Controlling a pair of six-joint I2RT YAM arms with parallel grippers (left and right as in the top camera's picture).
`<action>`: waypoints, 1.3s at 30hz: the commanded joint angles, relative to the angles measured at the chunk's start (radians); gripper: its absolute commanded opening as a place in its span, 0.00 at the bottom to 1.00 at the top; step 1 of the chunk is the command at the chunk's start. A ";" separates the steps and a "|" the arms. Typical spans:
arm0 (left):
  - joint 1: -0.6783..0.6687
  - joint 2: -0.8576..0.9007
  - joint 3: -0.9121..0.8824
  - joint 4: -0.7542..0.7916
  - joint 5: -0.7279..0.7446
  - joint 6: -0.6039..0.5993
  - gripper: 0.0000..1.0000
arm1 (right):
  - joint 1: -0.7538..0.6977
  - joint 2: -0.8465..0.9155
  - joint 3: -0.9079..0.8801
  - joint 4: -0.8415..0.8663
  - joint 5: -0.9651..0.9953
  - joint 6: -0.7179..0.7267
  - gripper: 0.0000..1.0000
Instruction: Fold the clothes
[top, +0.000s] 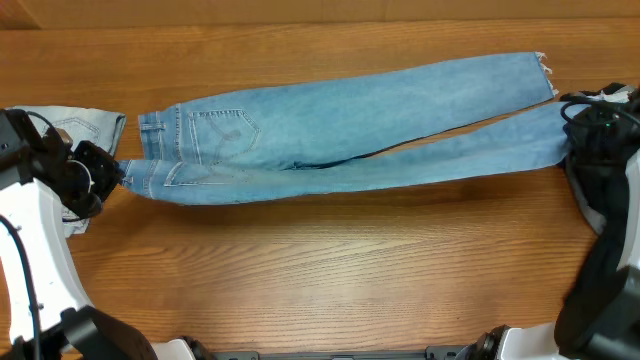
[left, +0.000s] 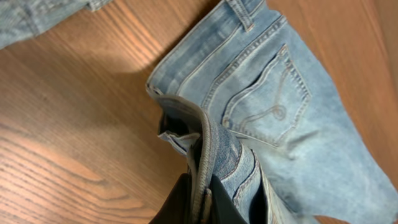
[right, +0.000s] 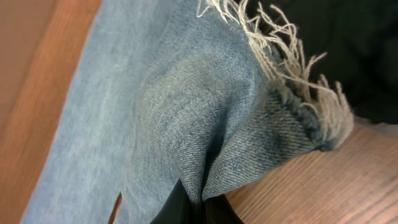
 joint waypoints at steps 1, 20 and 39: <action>0.000 0.022 0.136 0.014 0.006 -0.011 0.04 | 0.036 0.109 0.111 0.027 0.026 0.023 0.04; -0.121 0.225 0.156 0.344 -0.127 -0.126 0.04 | 0.095 0.348 0.198 0.267 0.080 0.164 0.04; -0.202 0.391 0.156 0.642 -0.257 -0.108 0.25 | 0.192 0.470 0.198 0.523 0.185 0.218 0.04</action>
